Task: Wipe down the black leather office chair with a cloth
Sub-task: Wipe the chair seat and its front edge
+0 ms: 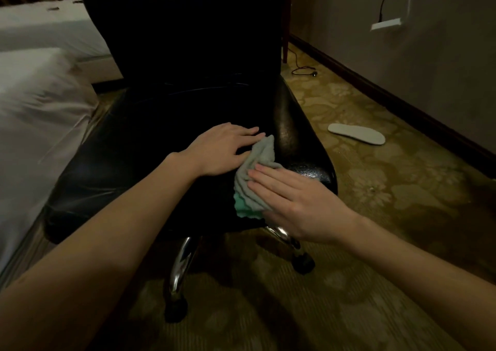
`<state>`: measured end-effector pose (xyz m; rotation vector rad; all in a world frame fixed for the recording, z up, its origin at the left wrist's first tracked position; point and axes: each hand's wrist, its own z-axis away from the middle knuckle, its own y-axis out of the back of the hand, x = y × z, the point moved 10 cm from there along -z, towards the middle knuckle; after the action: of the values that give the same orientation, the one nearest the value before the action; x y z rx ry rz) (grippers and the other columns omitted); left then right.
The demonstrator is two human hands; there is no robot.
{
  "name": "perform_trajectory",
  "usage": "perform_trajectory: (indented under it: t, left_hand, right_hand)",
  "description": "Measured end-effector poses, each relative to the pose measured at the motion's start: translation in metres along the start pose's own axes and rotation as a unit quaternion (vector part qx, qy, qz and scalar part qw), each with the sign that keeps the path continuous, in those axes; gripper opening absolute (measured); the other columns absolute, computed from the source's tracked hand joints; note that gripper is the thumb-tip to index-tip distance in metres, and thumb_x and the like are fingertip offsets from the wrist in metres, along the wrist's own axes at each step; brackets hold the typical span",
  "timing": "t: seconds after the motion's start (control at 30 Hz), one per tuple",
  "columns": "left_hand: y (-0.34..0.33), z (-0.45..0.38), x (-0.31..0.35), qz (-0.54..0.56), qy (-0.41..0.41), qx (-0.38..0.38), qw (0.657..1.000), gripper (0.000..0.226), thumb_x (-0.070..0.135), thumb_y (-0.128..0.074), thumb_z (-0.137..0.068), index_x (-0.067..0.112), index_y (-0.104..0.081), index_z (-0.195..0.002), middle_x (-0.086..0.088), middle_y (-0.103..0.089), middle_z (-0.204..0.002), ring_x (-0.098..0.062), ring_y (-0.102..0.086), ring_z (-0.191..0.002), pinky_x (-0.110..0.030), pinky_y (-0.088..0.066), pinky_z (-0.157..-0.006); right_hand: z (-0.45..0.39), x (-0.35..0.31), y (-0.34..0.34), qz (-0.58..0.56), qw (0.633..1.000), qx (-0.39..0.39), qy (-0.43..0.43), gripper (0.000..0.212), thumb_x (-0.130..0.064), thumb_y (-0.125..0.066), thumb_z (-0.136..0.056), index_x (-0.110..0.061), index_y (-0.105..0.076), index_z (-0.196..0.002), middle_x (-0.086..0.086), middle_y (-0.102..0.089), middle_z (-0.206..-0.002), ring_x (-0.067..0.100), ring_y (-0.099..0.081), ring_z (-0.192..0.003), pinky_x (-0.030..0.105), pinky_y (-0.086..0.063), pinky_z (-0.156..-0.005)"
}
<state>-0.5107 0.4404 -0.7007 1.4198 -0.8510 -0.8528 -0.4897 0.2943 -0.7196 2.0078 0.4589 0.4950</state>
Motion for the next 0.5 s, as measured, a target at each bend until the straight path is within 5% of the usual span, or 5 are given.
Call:
perform_trajectory:
  t: [0.23, 0.4, 0.5]
  left_hand:
    - [-0.002, -0.008, -0.001, 0.003, 0.008, 0.008, 1.000, 0.059, 0.056, -0.033, -0.102, 0.030, -0.029, -0.155, 0.006, -0.026, -0.164, -0.013, -0.028, -0.148, -0.032, -0.012, -0.120]
    - [-0.002, -0.018, 0.001, -0.013, 0.014, 0.006, 1.000, 0.060, 0.058, -0.030, -0.102, 0.030, -0.029, -0.155, 0.005, -0.027, -0.163, -0.014, -0.030, -0.147, -0.036, -0.014, -0.121]
    - [-0.003, -0.023, 0.001, -0.023, 0.024, 0.005, 0.999, 0.060, 0.058, -0.028, -0.102, 0.031, -0.028, -0.155, 0.007, -0.027, -0.163, -0.013, -0.028, -0.148, -0.039, -0.011, -0.122]
  right_hand:
    - [0.066, 0.075, 0.017, -0.054, 0.978, 0.041, -0.195, 0.054, -0.036, -0.042, -0.103, -0.008, -0.036, -0.149, 0.008, -0.030, -0.159, 0.019, -0.021, -0.150, 0.044, -0.029, -0.120]
    - [0.058, 0.127, 0.016, -0.206, 0.906, 0.104, -0.355, 0.056, -0.045, -0.040, -0.098, -0.021, -0.040, -0.149, -0.007, -0.033, -0.157, 0.006, -0.026, -0.146, 0.040, -0.026, -0.120]
    - [0.050, 0.133, 0.015, -0.194, 0.903, 0.097, -0.371, 0.056, -0.044, -0.040, -0.097, -0.021, -0.042, -0.148, -0.006, -0.036, -0.155, 0.010, -0.027, -0.146, 0.045, -0.028, -0.119]
